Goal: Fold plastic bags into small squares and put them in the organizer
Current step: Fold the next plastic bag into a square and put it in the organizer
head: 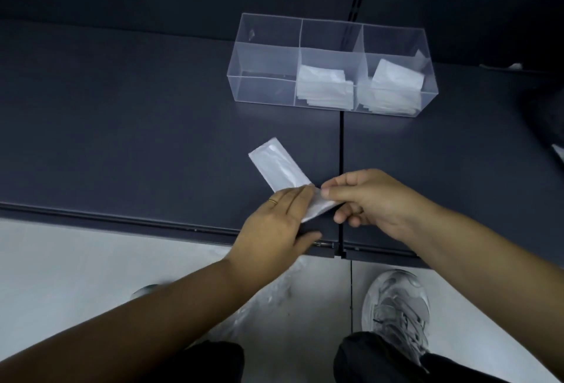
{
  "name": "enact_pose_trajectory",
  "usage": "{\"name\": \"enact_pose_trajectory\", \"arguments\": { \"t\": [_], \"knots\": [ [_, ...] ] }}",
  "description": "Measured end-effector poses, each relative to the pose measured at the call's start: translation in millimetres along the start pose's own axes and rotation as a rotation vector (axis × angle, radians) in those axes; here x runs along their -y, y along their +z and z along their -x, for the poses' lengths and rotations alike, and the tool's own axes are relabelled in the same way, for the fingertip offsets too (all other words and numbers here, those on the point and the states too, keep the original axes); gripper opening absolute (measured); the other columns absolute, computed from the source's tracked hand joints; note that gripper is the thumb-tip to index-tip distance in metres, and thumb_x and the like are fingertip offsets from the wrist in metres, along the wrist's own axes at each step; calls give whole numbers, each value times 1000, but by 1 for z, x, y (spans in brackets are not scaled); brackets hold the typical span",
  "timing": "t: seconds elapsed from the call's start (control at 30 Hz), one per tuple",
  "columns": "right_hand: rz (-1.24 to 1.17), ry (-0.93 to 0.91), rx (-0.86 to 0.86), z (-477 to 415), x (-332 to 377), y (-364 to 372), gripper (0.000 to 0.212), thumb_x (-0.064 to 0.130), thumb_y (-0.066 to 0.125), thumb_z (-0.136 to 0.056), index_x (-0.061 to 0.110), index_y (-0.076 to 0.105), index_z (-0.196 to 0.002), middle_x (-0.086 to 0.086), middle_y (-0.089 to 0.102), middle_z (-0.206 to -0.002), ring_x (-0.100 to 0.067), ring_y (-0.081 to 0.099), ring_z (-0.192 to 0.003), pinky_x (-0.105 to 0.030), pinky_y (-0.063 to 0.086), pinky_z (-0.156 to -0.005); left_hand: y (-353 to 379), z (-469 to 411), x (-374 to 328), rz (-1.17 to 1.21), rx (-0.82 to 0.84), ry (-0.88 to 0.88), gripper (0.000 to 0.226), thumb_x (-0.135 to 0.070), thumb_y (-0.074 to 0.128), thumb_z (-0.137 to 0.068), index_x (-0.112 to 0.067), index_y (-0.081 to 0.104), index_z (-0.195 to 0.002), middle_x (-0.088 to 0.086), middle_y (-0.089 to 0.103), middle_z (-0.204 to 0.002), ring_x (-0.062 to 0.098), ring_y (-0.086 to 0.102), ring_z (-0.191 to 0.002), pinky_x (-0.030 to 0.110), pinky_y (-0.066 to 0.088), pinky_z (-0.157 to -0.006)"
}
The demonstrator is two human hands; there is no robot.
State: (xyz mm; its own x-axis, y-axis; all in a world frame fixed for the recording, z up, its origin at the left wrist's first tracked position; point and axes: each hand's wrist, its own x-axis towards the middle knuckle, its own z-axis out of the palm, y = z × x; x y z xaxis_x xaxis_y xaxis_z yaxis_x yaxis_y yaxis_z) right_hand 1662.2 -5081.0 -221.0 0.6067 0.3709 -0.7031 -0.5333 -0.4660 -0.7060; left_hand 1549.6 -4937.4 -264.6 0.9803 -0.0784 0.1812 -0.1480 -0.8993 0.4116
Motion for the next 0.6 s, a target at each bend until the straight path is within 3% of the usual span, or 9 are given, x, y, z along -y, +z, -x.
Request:
{"name": "enact_pose_trajectory", "arguments": {
  "t": [0.13,0.2,0.3,0.37,0.47,0.6],
  "knots": [
    [-6,-123,23,16,10,-7,16,11,67,-87,12,64,-103,1,74,-78,-12,63,-48,-18,41,-39,-6,-8,6,41,-105,33,37,-3,75,-78,-5,69,-115,12,73,-90,29,70,-75,33,58,-62],
    [138,-320,-9,15,14,-16,34,8,72,-82,21,61,-111,4,72,-103,-10,60,-53,-19,46,-47,-14,-13,11,118,-42,-6,33,-11,63,-90,-16,66,-122,10,70,-78,29,66,-67,33,53,-56],
    [318,-475,182,3,13,-23,61,-1,74,-78,26,53,-128,14,60,-125,-8,51,-61,-17,50,-67,-22,-23,23,313,21,-153,25,-26,50,-98,-24,68,-116,-2,55,-61,23,58,-60,26,41,-54],
    [404,-469,243,-10,7,-18,57,-3,73,-79,23,56,-126,12,63,-121,-9,46,-59,-18,48,-64,-23,-29,32,491,45,-265,23,-26,48,-99,-18,69,-100,-1,58,-67,17,57,-66,29,48,-63],
    [423,-477,150,-28,5,-9,29,3,74,-80,20,68,-103,8,72,-98,-11,55,-61,-20,49,-62,-24,-39,38,776,79,-466,30,-22,45,-101,-2,66,-95,22,67,-94,29,65,-84,43,55,-80],
    [434,-500,19,-43,12,-1,12,11,77,-79,22,72,-78,11,72,-70,2,64,-65,-10,49,-67,-27,-47,44,1117,111,-681,25,-22,41,-103,-11,64,-106,12,68,-100,10,70,-79,23,56,-64]
  ]
}}
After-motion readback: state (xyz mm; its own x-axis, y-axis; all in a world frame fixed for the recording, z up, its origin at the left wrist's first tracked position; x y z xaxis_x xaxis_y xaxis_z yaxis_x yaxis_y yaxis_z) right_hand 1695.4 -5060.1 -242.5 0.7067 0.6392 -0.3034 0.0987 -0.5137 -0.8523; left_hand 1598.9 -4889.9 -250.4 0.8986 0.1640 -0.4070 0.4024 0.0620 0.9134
